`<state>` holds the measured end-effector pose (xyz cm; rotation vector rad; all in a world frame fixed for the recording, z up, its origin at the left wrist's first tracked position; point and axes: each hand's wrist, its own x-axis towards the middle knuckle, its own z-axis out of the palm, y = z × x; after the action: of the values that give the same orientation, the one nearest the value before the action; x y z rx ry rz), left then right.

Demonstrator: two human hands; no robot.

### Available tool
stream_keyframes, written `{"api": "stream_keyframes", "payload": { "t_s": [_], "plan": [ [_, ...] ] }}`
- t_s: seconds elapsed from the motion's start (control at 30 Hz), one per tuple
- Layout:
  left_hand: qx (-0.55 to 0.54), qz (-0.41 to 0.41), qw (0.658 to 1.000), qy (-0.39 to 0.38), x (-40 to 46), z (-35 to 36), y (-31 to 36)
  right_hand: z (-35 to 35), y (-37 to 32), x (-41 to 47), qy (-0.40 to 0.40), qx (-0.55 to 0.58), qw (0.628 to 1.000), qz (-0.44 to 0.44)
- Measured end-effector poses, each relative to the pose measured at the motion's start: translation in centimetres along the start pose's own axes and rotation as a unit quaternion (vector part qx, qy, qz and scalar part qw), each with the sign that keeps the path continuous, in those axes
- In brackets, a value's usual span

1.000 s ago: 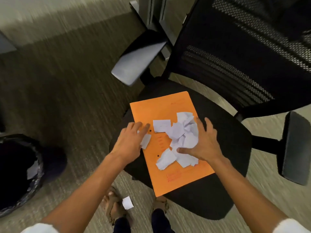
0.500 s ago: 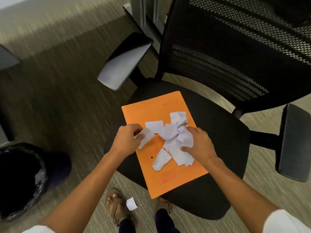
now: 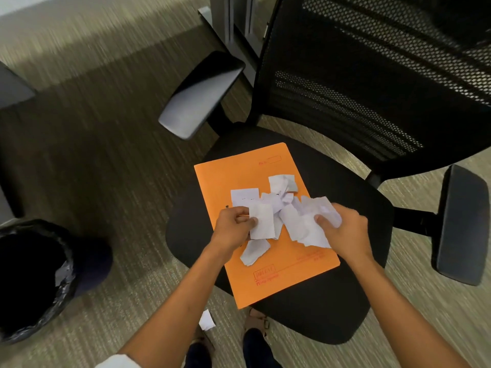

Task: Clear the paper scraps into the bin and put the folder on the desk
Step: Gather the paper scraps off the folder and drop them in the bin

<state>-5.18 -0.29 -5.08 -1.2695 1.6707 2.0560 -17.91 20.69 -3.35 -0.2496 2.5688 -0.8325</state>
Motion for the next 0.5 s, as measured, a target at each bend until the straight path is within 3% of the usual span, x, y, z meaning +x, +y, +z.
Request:
{"api": "stream_keyframes", "payload": {
  "t_s": [0.1, 0.2, 0.27, 0.5],
  "plan": [
    [-0.043, 0.006, 0.999, -0.019, -0.4, 0.7, 0.1, -1.3, -1.7, -1.4, 0.000, 0.135, 0.991, 0.026],
    [-0.081, 0.013, 0.996, -0.045, -0.9, 0.8, 0.2, -1.1, -3.7, -2.5, -0.083, 0.272, 0.957, 0.054],
    [-0.104, 0.014, 0.993, -0.060, -1.2, 0.8, 0.2, -0.4, -4.7, -2.8, -0.105, 0.297, 0.947, 0.058],
    [-0.219, -0.009, 0.971, -0.099, -1.5, 0.0, 0.1, 3.0, -5.8, -3.0, -0.065, 0.325, 0.940, 0.086]
  ]
}}
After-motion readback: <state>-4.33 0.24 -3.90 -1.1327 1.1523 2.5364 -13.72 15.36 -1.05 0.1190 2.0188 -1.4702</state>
